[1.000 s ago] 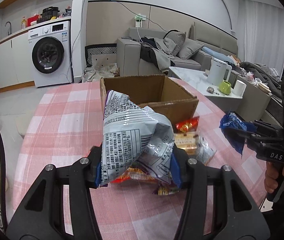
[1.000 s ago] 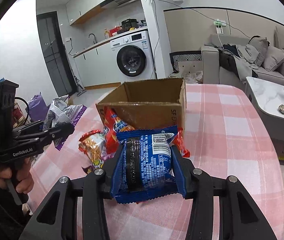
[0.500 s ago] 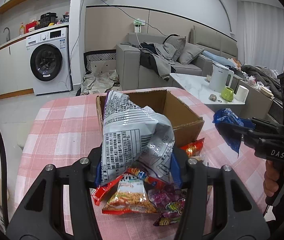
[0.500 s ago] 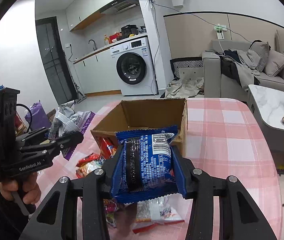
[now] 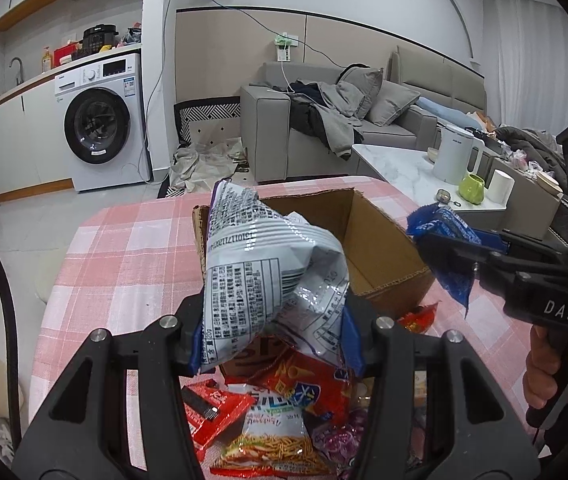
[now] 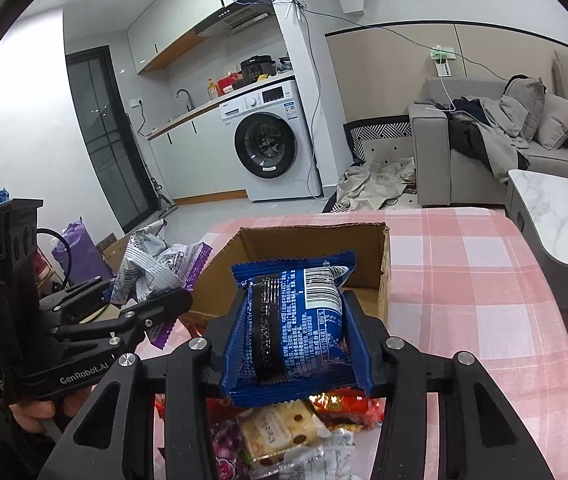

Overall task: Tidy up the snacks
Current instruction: 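Carry both packets over the cardboard box and release the blue cookie packet from the right tool, then open the left tool to drop the white-purple chip bag into the box, then move both tools back toward the remaining snack pile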

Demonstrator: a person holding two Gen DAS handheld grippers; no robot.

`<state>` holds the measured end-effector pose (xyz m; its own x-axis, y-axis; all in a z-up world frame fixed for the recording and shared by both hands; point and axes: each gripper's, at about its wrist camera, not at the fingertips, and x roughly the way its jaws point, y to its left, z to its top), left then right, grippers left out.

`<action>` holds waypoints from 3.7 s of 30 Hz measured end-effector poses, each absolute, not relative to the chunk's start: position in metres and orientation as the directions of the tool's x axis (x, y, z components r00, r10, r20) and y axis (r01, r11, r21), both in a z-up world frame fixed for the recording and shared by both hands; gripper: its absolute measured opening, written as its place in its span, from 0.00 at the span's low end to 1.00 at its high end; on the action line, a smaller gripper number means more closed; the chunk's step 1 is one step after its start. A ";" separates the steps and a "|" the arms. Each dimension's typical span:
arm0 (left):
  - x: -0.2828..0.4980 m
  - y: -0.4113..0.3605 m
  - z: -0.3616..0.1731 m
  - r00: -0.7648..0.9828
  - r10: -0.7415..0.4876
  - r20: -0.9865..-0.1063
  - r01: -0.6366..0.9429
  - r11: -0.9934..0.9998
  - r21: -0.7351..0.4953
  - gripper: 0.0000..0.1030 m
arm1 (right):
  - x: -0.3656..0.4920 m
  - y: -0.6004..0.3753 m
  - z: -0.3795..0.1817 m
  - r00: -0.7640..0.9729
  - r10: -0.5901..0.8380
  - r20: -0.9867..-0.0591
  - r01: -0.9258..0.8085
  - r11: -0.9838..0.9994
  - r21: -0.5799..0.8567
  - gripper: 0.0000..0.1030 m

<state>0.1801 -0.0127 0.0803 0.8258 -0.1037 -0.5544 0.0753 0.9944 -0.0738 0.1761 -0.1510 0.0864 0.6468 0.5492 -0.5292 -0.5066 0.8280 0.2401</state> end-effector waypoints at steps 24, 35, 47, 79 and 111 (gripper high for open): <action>0.232 -0.013 0.041 0.835 -0.071 -0.546 0.060 0.997 -0.038 0.48 | 0.225 -0.130 0.064 0.641 0.554 -0.531 -0.479 0.829 0.288 0.44; 0.239 -0.004 0.028 0.826 -0.113 -0.552 0.081 0.993 -0.081 0.48 | 0.237 -0.120 0.055 0.627 0.545 -0.557 -0.478 0.833 0.278 0.44; 0.238 -0.003 0.032 0.828 -0.120 -0.548 0.094 0.993 -0.075 0.72 | 0.233 -0.130 0.063 0.641 0.535 -0.550 -0.470 0.840 0.270 0.52; 0.108 0.012 0.031 0.812 -0.031 -0.582 0.014 0.999 -0.033 1.00 | 0.147 -0.196 0.039 0.620 0.435 -0.653 -0.427 0.885 0.185 1.00; 0.126 0.006 -0.007 0.693 -0.096 -0.714 0.069 0.995 -0.067 1.00 | 0.144 -0.182 0.003 0.490 0.375 -0.787 -0.502 0.860 0.097 1.00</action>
<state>0.1256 0.0057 -0.0073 0.6933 -0.0956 -0.7143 0.0687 0.9954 -0.0666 0.1438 -0.1820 0.0026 0.4900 0.3747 -0.7871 -0.5018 0.8595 0.0968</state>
